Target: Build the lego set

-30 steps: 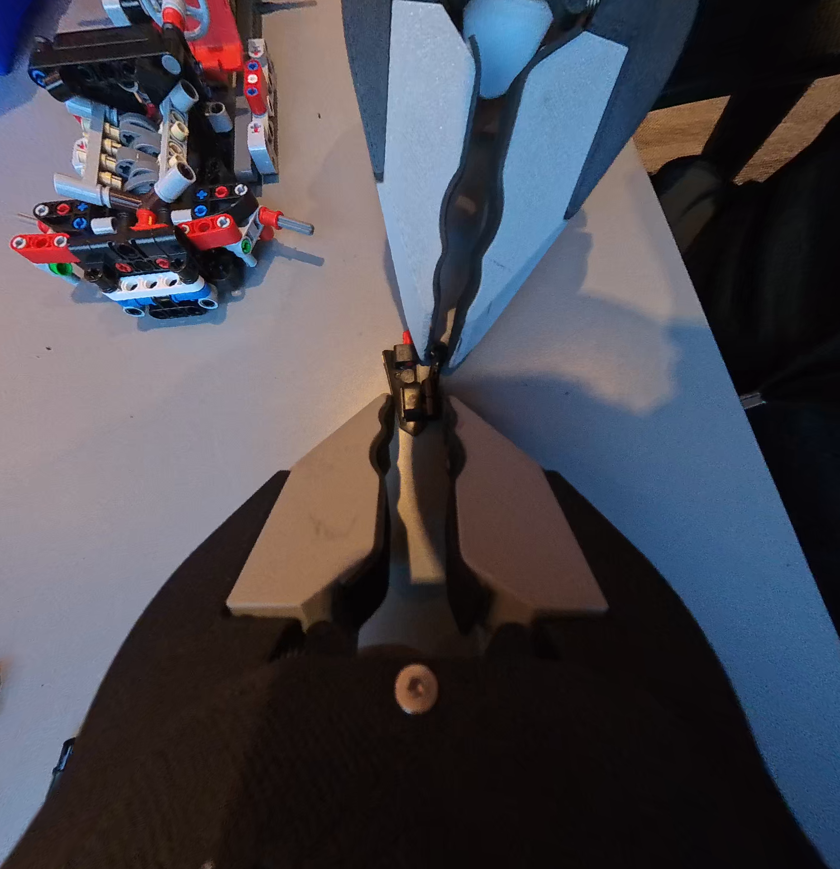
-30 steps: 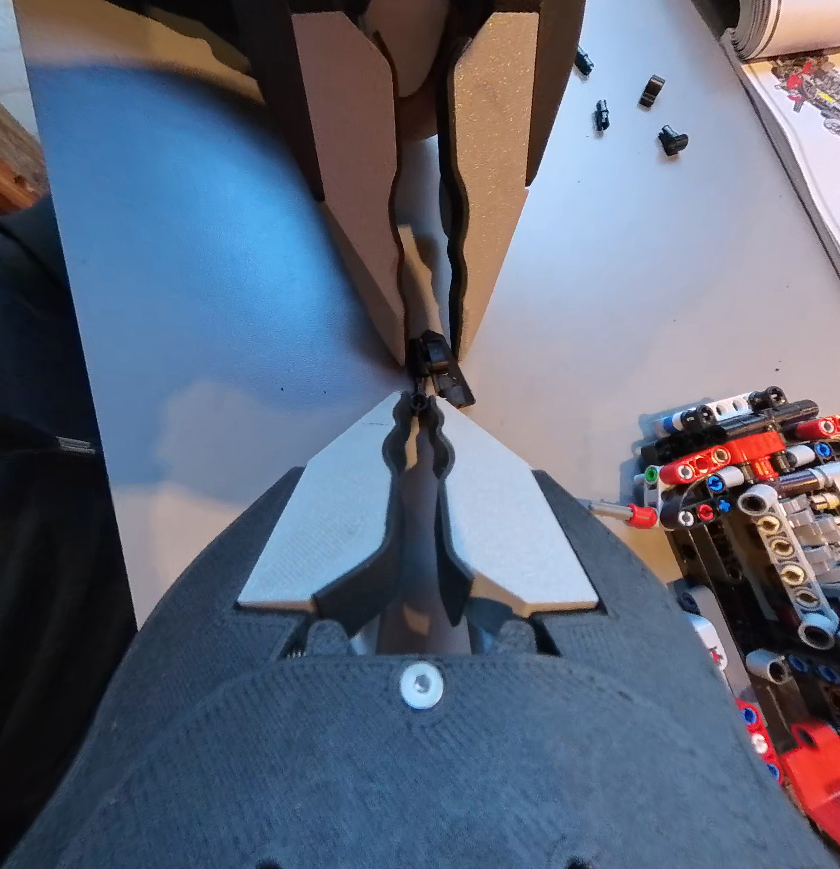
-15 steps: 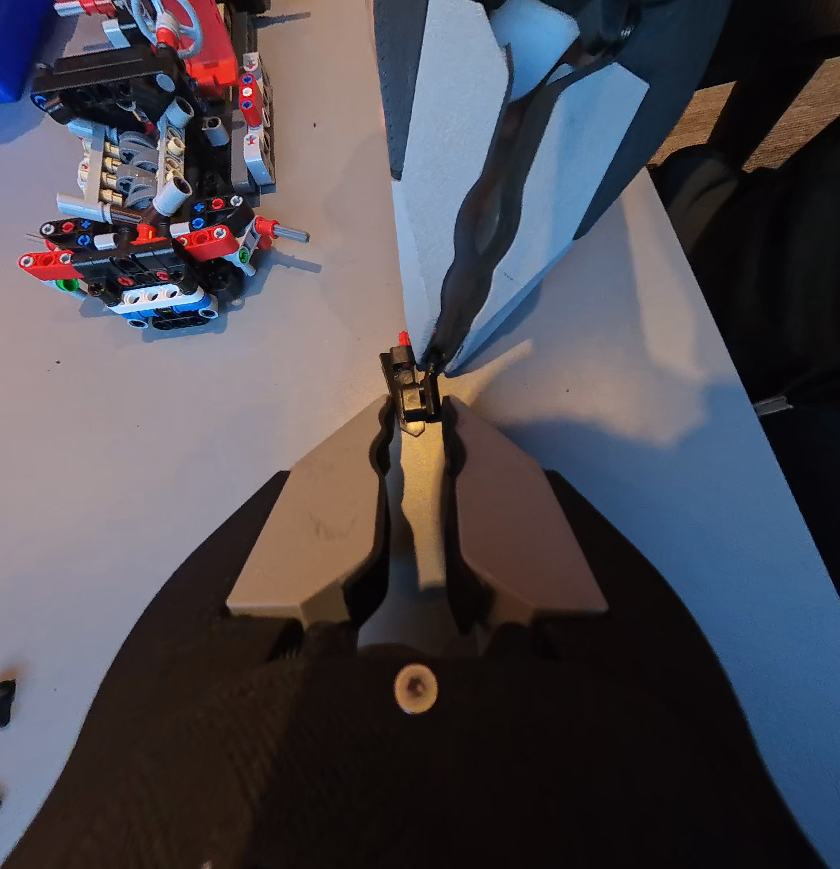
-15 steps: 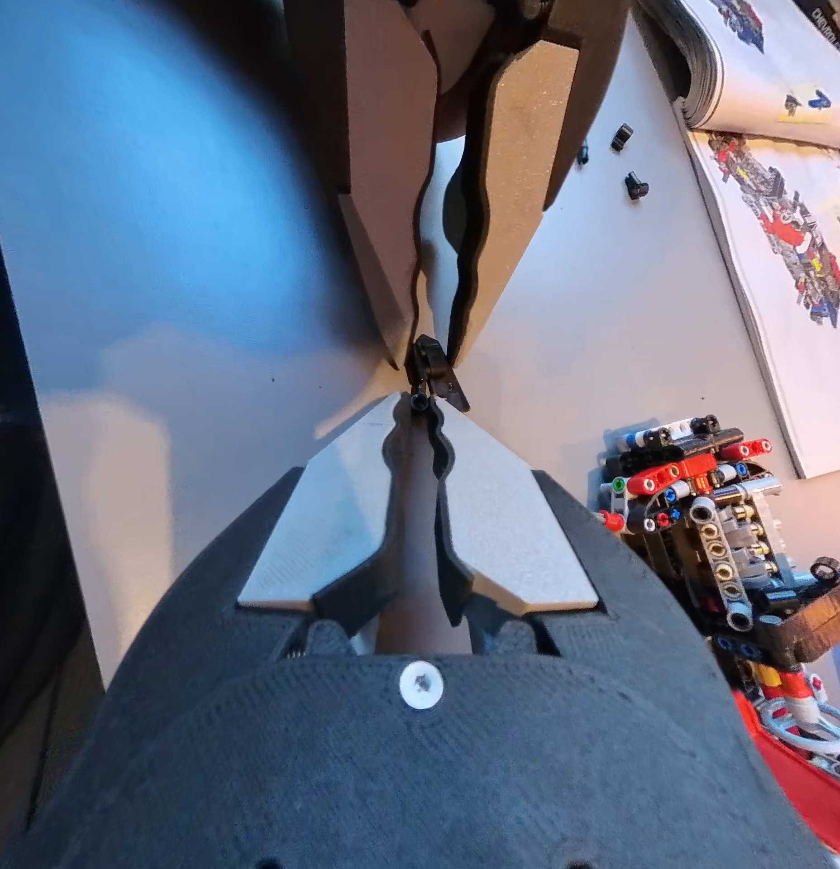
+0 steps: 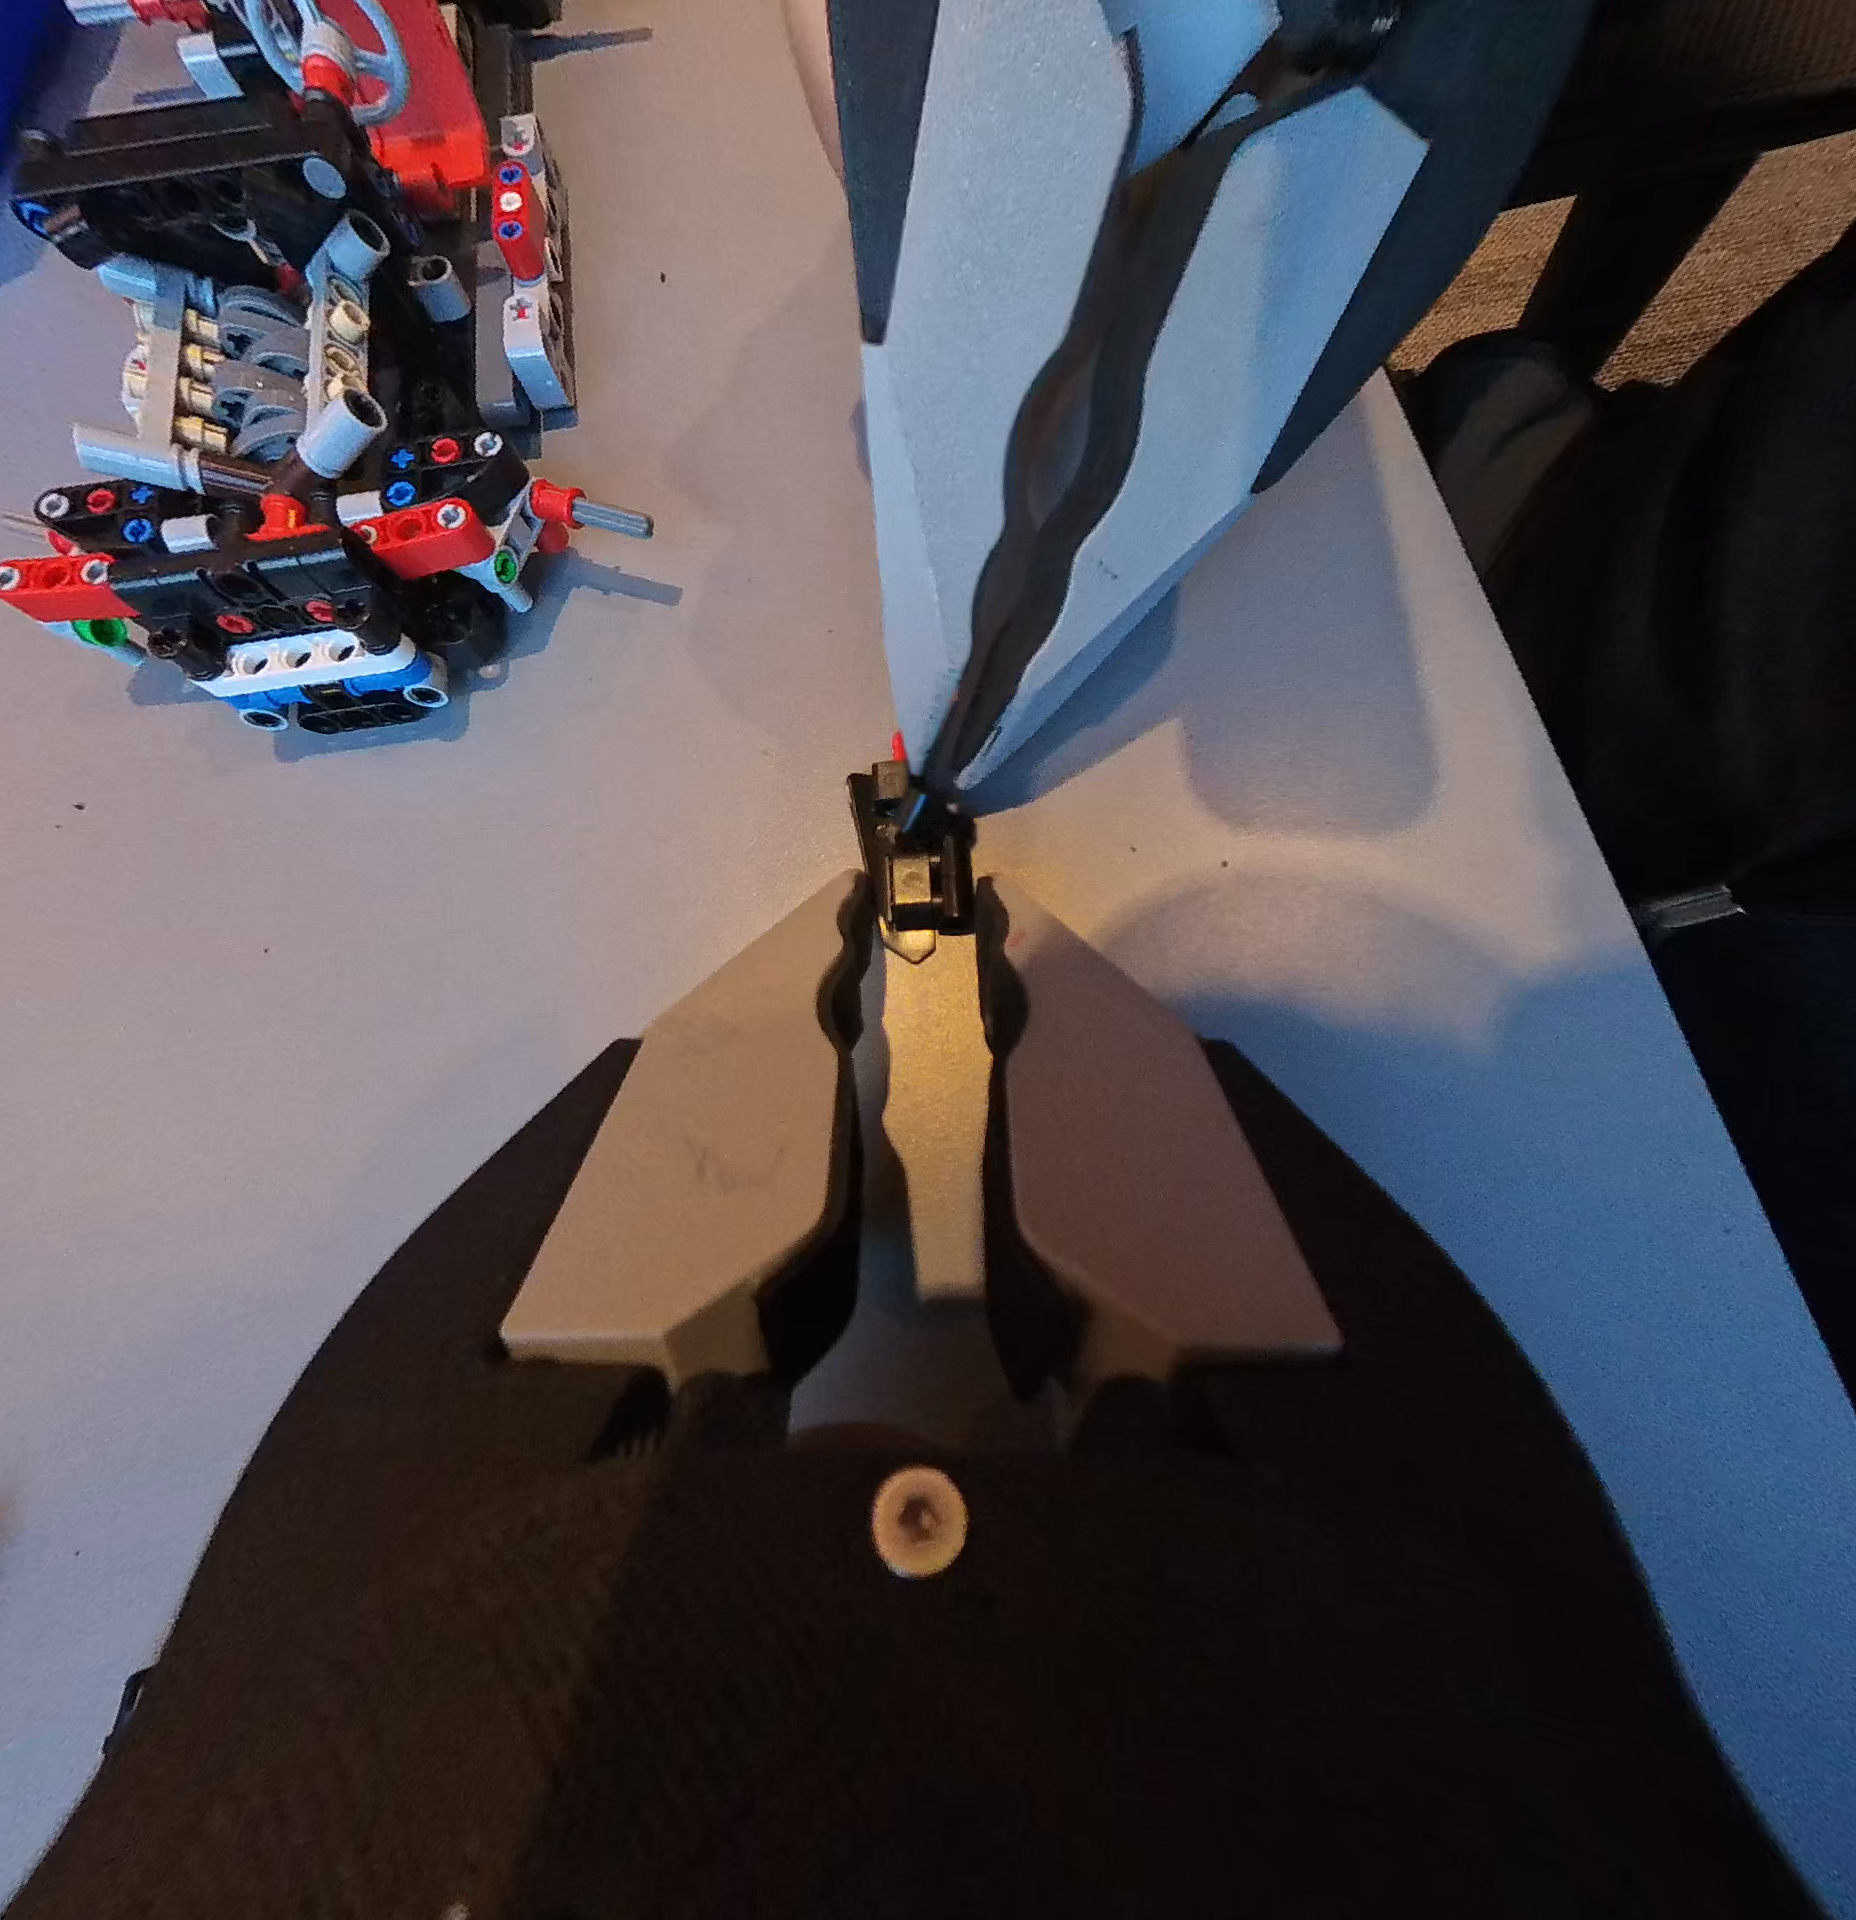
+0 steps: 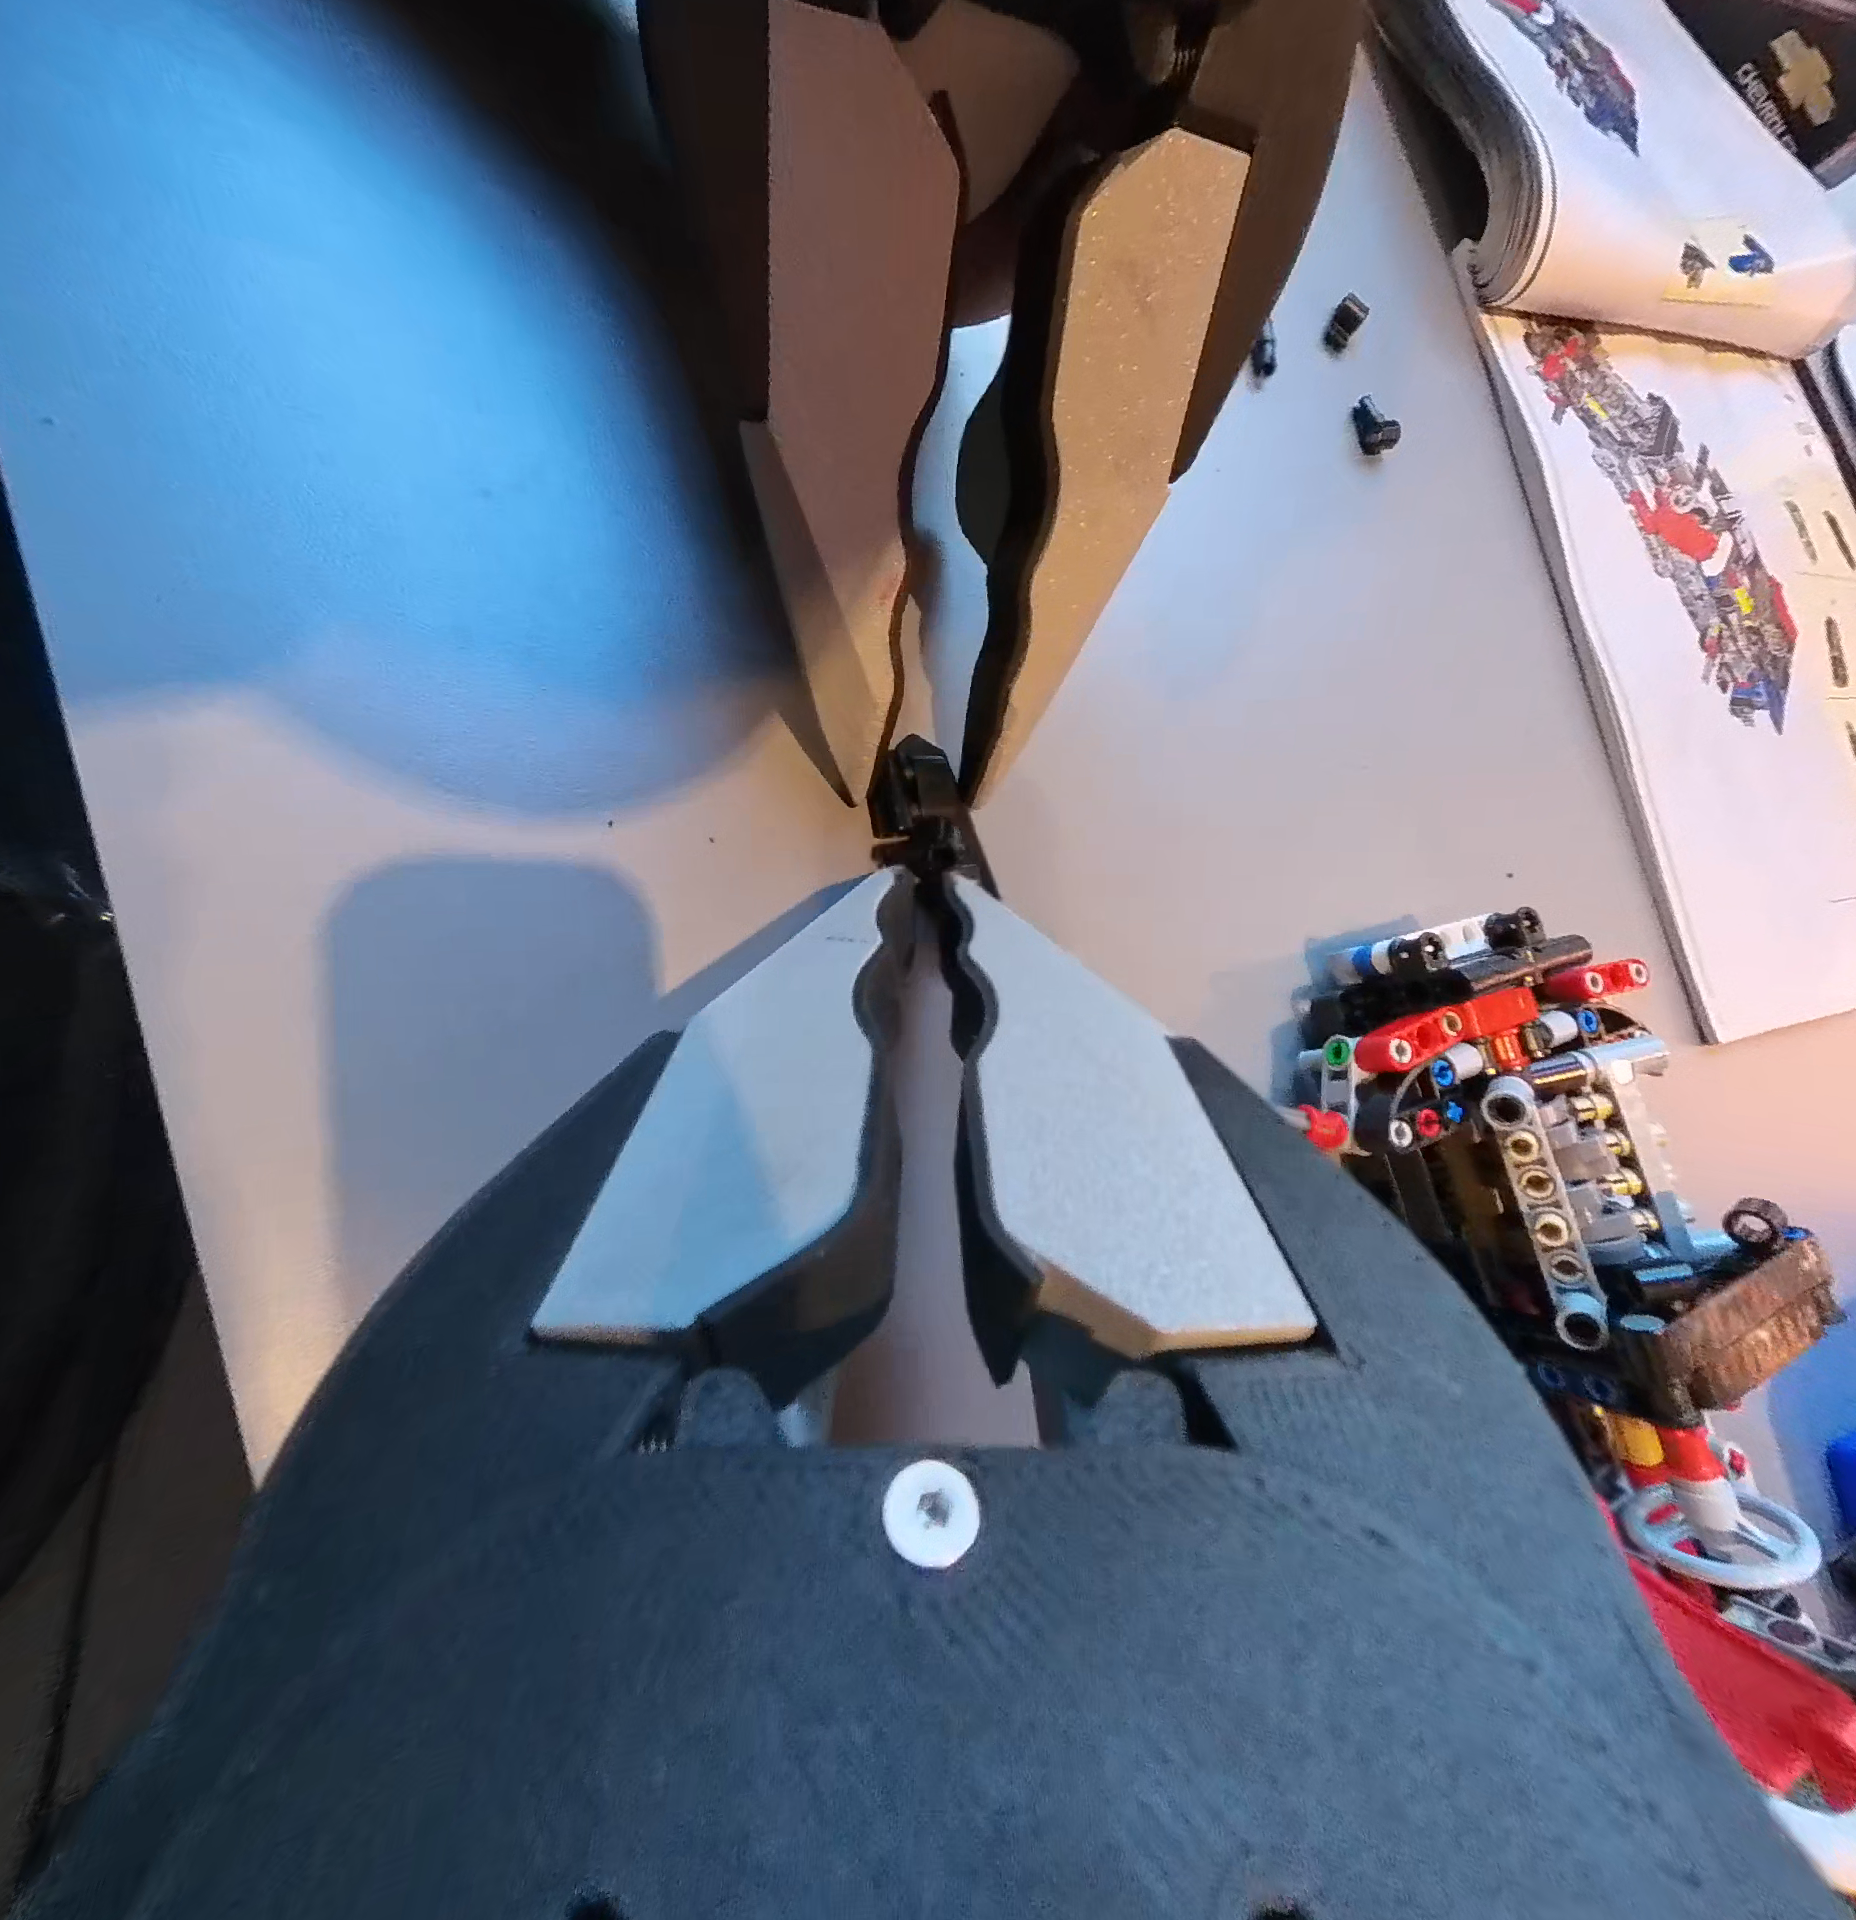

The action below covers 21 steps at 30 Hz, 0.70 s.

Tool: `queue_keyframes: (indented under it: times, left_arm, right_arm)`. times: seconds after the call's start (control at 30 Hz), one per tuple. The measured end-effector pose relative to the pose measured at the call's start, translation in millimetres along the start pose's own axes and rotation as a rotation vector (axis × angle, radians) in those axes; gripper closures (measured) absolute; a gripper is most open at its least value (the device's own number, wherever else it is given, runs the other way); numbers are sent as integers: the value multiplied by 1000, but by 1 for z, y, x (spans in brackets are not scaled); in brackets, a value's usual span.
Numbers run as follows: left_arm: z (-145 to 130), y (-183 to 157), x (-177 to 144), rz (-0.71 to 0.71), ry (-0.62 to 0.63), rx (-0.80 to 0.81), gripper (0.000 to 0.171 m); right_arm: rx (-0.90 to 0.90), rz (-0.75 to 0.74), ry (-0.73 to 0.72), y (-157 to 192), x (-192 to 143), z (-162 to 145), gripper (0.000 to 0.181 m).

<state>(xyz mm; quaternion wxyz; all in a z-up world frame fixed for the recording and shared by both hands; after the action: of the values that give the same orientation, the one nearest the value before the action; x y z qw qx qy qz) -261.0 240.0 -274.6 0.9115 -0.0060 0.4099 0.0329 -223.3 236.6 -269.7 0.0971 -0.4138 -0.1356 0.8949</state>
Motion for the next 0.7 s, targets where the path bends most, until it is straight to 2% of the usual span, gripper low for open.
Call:
queue_keyframes:
  times: [0.03,0.23,0.33,0.5,0.57,0.7]
  left_arm:
    - [0,0,0,-1,0,-1,156]
    - [0,1,0,-8,-1,-10,156]
    - [0,0,0,-4,-1,-7,156]
    - [0,2,0,-5,0,-18,156]
    - [0,3,0,6,1,-34,157]
    - [-1,5,-1,22,1,-59,157]
  right_arm:
    - [0,-3,1,0,0,0,181]
    - [-41,32,-18,-2,-5,6,170]
    - [-135,52,7,-3,-3,8,164]
    - [-312,87,86,-3,7,4,171]
    - [-336,64,100,-6,6,3,178]
    - [-330,34,105,0,3,2,178]
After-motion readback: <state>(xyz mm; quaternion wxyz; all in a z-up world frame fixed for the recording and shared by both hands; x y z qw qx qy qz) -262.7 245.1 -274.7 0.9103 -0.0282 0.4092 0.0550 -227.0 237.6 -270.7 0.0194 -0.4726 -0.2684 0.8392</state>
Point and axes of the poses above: each gripper's, where its closed fingertips meet, x out along the fingers, z out of its top, y = z × x across the jaws, the point moved 2 cm from there along -x, back along the fingers, and after that the axes turned 5 degrees about y, right-handed, at the moved point
